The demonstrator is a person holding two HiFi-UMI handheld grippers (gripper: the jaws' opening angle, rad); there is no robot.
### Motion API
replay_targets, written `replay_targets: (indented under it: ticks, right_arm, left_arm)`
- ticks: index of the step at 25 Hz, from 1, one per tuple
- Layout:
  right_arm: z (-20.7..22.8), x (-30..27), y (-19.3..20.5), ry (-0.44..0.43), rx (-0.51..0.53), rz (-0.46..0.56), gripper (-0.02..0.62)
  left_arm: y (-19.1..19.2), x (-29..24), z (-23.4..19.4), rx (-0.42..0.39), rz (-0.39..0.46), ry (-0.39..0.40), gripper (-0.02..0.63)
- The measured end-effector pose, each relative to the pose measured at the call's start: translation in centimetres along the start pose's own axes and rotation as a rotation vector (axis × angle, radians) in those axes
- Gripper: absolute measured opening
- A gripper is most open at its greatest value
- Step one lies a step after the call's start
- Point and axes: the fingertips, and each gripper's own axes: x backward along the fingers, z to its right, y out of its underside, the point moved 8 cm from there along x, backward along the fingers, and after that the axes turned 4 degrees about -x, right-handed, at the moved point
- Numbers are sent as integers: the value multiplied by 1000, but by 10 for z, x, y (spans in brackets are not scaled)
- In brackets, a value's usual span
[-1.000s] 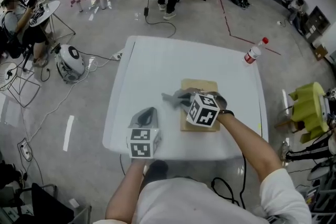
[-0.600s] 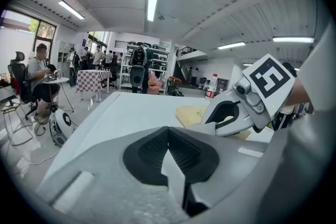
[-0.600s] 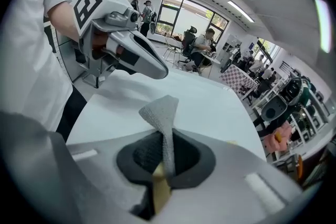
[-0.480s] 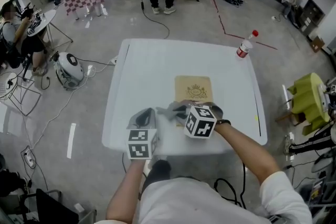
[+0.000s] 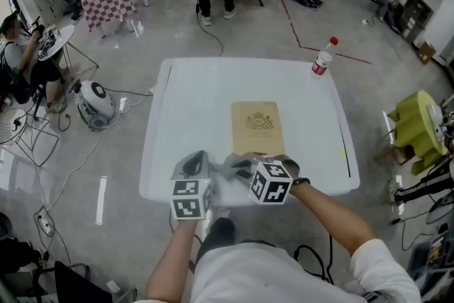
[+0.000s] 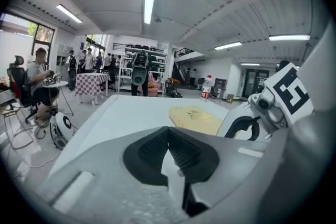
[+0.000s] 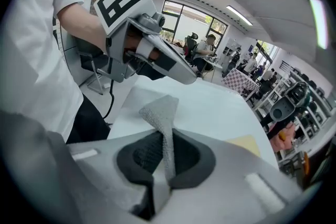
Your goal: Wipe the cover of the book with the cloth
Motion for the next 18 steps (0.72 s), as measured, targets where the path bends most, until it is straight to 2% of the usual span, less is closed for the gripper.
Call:
replay_targets:
  ticks: [3,8,18]
  right_arm:
    - [-6,9,3,43,-68,47,17]
    - [0,40,11,164,-276,178,17]
    - [6,113,40,379,-523,360,17]
  left_arm:
    - [3,6,9,-4,0,4,6]
    - [-2,14,25,-7,18,3,6]
    - [-22,21,67,-36,60,51,6]
